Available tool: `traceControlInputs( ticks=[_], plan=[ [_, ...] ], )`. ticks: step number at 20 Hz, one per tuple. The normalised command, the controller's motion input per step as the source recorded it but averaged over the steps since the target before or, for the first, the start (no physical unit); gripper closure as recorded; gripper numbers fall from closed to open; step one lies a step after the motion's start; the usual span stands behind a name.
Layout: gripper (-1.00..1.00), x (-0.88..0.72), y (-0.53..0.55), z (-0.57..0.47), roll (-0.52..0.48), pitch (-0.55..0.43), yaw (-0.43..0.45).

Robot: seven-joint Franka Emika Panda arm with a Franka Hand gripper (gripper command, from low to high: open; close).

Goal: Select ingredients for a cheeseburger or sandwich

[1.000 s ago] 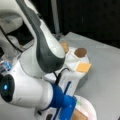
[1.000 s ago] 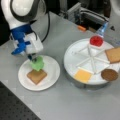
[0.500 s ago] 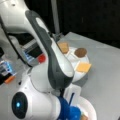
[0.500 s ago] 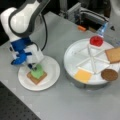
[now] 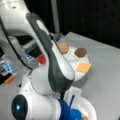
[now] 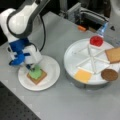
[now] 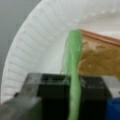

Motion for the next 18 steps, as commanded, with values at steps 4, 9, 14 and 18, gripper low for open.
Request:
traceControlInputs(
  ticks=[4, 9, 14, 18],
  plan=[
    [1.0, 0.16, -0.11, -0.01, 0.062, -0.069, 0.173],
    [1.0, 0.14, -0.1, -0.02, -0.011, -0.052, 0.148],
    [1.0, 0.15, -0.12, -0.02, -0.056, -0.047, 0.223],
    [-1.0, 0.14, -0.12, -0.01, -0.061, -0.032, 0.236]
  ],
)
